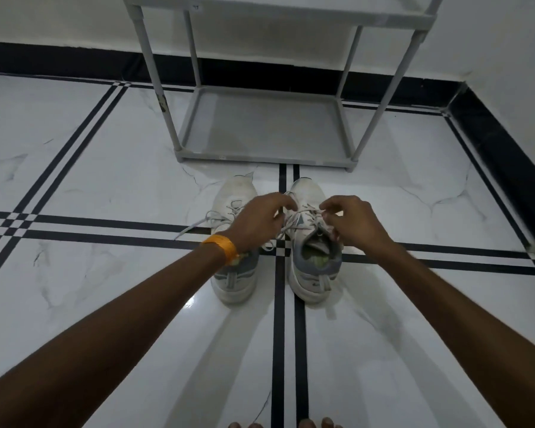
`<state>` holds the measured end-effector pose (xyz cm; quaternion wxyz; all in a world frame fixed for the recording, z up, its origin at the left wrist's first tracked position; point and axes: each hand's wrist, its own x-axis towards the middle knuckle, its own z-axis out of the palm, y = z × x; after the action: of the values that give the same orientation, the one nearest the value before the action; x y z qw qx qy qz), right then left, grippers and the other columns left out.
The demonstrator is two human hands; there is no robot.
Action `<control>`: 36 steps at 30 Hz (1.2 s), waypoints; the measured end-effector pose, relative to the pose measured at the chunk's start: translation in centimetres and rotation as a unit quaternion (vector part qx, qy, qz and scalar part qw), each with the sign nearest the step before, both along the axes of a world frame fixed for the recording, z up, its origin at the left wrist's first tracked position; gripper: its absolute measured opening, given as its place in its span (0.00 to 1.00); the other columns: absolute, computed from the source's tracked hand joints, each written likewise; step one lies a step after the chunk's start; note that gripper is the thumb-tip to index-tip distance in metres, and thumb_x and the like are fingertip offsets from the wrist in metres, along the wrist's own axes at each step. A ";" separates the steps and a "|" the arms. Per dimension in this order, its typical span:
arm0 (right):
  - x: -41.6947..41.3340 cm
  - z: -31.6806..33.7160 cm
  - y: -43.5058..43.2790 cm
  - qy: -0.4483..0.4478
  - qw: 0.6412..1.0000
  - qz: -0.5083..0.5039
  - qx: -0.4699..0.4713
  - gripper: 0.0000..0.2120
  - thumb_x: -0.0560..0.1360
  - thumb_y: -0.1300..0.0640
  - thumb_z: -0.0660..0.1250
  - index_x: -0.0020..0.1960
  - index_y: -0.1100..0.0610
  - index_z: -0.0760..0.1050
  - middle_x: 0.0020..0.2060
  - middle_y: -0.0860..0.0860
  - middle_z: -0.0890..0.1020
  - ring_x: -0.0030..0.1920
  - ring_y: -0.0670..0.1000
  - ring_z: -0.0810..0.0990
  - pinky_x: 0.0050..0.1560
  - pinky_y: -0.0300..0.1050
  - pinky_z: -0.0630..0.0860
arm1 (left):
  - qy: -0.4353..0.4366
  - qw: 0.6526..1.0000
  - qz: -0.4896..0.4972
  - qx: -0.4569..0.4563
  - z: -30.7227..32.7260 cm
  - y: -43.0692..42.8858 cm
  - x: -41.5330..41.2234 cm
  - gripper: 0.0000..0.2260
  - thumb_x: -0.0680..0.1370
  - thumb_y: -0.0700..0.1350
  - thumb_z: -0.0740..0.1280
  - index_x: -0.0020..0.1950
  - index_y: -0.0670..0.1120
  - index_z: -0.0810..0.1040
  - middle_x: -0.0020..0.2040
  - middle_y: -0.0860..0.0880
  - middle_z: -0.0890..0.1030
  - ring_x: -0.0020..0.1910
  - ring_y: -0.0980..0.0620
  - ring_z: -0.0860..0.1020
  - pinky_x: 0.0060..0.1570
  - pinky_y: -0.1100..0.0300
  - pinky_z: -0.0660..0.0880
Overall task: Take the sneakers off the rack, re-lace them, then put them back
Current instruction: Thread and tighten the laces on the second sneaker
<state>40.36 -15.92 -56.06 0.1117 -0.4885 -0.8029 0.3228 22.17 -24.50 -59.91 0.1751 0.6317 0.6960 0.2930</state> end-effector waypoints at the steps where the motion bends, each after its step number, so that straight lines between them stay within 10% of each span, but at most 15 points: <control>1: 0.7 -0.2 0.3 -0.018 0.999 0.003 -0.027 0.11 0.76 0.61 0.67 0.58 0.58 0.80 0.53 0.55 0.83 0.38 0.50 0.82 0.35 0.39 0.78 | -0.014 1.000 -0.019 -0.012 -0.1 0.6 0.9 0.12 0.78 0.39 0.64 0.60 0.46 0.78 0.59 0.47 0.80 0.50 0.52 0.78 0.52 0.57 0.75; 6: 2.5 -1.3 0.0 -0.028 0.996 0.004 -0.090 0.07 0.75 0.59 0.70 0.51 0.59 0.80 0.46 0.56 0.83 0.30 0.50 0.82 0.26 0.37 0.77 | 0.031 0.996 -0.054 -0.061 -1.4 2.3 3.9 0.11 0.79 0.49 0.65 0.58 0.45 0.78 0.55 0.43 0.78 0.53 0.45 0.77 0.52 0.51 0.75; 12: 2.0 -1.5 -1.1 -0.030 0.998 -0.020 -0.043 0.12 0.73 0.62 0.71 0.32 0.56 0.75 0.32 0.59 0.84 0.30 0.54 0.82 0.38 0.49 0.83 | 0.056 0.998 -0.031 -0.027 -1.9 1.0 4.4 0.04 0.78 0.42 0.65 0.47 0.41 0.75 0.46 0.43 0.78 0.45 0.44 0.75 0.45 0.50 0.72; 18: 1.9 -2.0 -0.3 0.081 0.981 -0.137 -0.111 0.05 0.75 0.59 0.68 0.43 0.60 0.75 0.36 0.54 0.83 0.35 0.52 0.80 0.34 0.43 0.75 | -0.007 0.998 0.012 -0.059 -0.9 0.6 4.1 0.03 0.77 0.38 0.61 0.48 0.41 0.68 0.41 0.42 0.79 0.38 0.43 0.76 0.37 0.51 0.71; 24: 2.3 -2.7 -1.1 0.105 0.978 -0.161 -0.075 0.12 0.62 0.56 0.81 0.31 0.56 0.78 0.31 0.53 0.83 0.33 0.51 0.81 0.31 0.41 0.74 | -0.041 0.994 0.072 -0.075 0.1 1.4 3.1 0.11 0.69 0.48 0.75 0.36 0.41 0.81 0.35 0.43 0.81 0.34 0.48 0.77 0.35 0.60 0.70; 36: 1.7 -4.9 -2.0 0.096 0.976 -0.194 0.028 0.23 0.60 0.47 0.82 0.26 0.56 0.70 0.23 0.50 0.73 0.25 0.47 0.69 0.26 0.42 0.66 | 0.006 0.995 0.072 -0.063 -0.6 1.5 3.8 0.23 0.66 0.44 0.76 0.24 0.48 0.61 0.24 0.51 0.65 0.26 0.52 0.64 0.29 0.59 0.60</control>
<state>42.10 -17.92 -61.00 0.2621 -0.5983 -0.6871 0.3181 26.02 -23.02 -60.50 0.1889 0.5695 0.7578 0.2566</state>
